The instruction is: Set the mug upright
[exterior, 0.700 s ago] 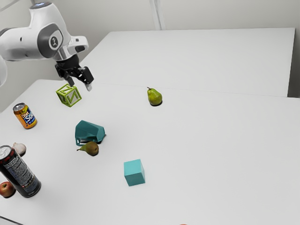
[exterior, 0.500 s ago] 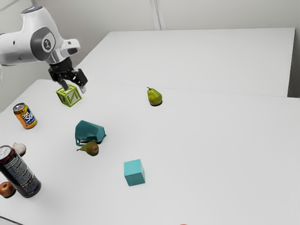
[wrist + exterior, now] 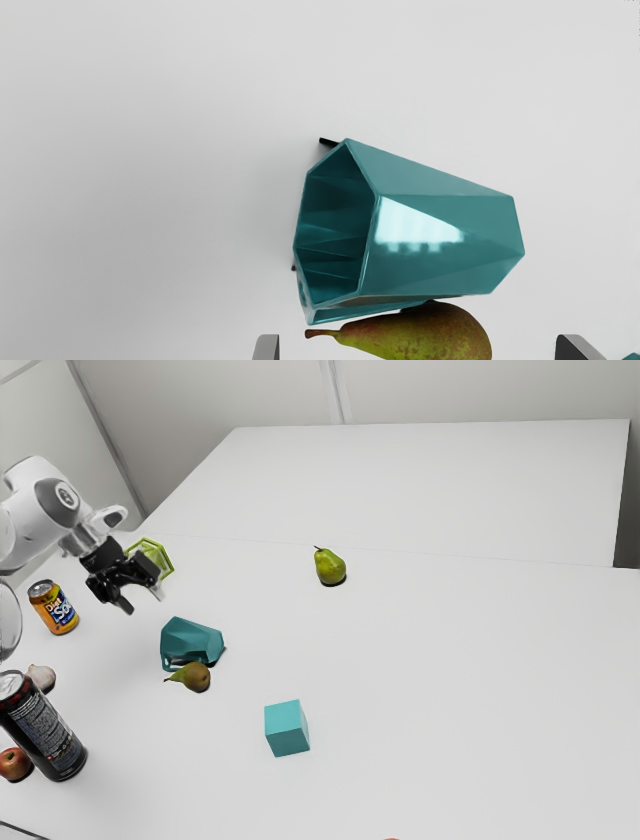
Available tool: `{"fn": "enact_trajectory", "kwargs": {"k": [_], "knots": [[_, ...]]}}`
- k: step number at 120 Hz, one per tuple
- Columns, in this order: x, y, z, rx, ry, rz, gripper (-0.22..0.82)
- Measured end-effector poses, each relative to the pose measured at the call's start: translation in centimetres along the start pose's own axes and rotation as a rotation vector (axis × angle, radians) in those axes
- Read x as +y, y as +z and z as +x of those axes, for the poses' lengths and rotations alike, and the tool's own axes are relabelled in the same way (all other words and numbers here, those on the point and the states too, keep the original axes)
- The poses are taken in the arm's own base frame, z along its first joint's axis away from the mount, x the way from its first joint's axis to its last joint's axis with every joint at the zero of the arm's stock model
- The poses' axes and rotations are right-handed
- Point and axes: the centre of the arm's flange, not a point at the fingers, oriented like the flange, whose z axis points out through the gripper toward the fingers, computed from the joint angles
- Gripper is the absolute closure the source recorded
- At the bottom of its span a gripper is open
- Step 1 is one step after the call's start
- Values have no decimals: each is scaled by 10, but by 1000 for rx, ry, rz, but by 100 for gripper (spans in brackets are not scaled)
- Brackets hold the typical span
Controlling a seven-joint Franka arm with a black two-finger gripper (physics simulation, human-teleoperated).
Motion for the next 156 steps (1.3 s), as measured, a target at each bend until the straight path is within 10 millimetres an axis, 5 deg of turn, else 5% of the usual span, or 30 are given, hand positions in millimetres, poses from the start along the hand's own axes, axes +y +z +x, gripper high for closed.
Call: {"fn": "enact_trajectory", "kwargs": {"k": [31, 72, 112, 156], "knots": [[-33, 42, -1, -26, -56, -210, 0], [-58, 69, 4, -89, -35, -352, 0], [-48, 87, 14, -112, 40, -439, 0], [-41, 86, 14, -96, 69, -482, 24]]}}
